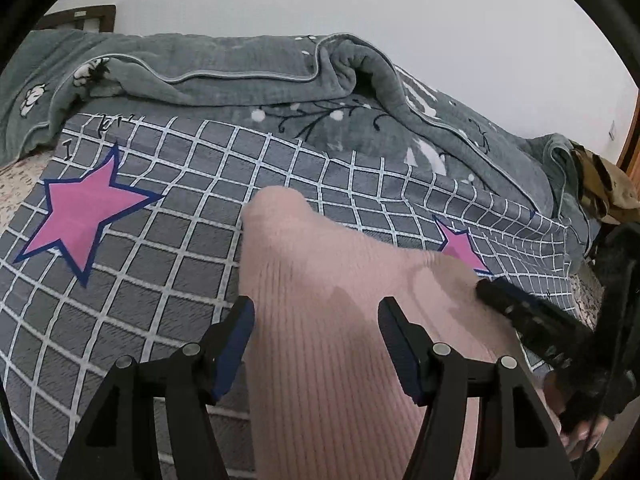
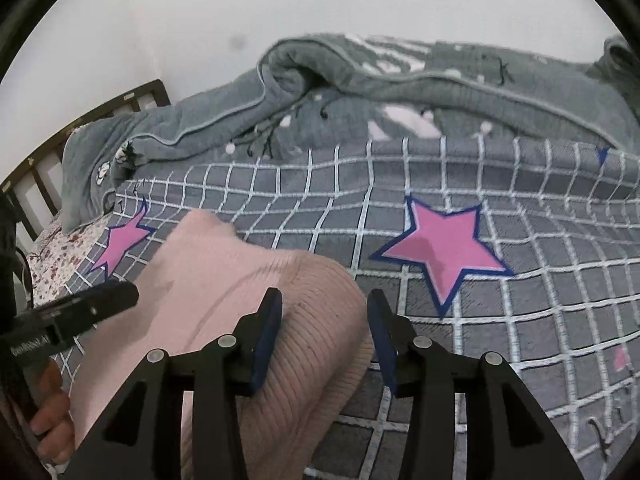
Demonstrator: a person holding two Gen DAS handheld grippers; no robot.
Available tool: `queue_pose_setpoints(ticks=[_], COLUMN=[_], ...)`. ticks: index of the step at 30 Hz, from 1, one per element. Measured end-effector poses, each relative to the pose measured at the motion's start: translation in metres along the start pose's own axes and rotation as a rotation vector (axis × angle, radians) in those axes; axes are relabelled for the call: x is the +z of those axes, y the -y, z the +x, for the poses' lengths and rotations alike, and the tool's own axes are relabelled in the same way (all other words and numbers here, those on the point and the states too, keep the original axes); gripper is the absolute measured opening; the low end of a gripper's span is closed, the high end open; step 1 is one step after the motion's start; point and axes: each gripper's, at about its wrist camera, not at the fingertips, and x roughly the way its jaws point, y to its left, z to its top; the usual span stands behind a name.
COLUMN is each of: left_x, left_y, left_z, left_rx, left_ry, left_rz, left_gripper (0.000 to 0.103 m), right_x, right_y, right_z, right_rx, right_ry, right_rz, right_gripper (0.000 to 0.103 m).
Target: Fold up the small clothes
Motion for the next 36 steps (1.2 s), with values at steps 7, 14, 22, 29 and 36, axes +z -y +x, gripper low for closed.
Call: queue_pose_setpoints(ticks=[7, 14, 22, 29, 36], left_x=[-0.009, -0.022, -0.044, -0.062, -0.082], left_y=[-0.001, 0.002, -0.004, -0.010, -0.017], left_z=[-0.014, -0.033, -0.056, -0.077, -0.093], left_rx=[0.041, 0.057, 0.034, 0.028, 0.045], left_ry=[0.016, 0.045, 0.054, 0.069, 0.074], left_rz=[0.032, 0.080, 0.060, 0.058, 0.047], left_gripper=[0.062, 0.062, 0.063, 0.063, 0.063], right_x=[-0.012, -0.043, -0.067, -0.093, -0.114], right_y=[-0.013, -0.022, -0.043, -0.047, -0.052], right_z=[-0.043, -0.077, -0.107, -0.122, -0.145], right_rx=[0.014, 0.012, -0.015, 0.008, 0.003], right_ry=[0.001, -0.030, -0.024, -0.045, -0.057], right_rz=[0.000, 0.018, -0.009, 0.036, 0.037], right_gripper=[0.044, 0.045, 0.045, 0.045, 0.045])
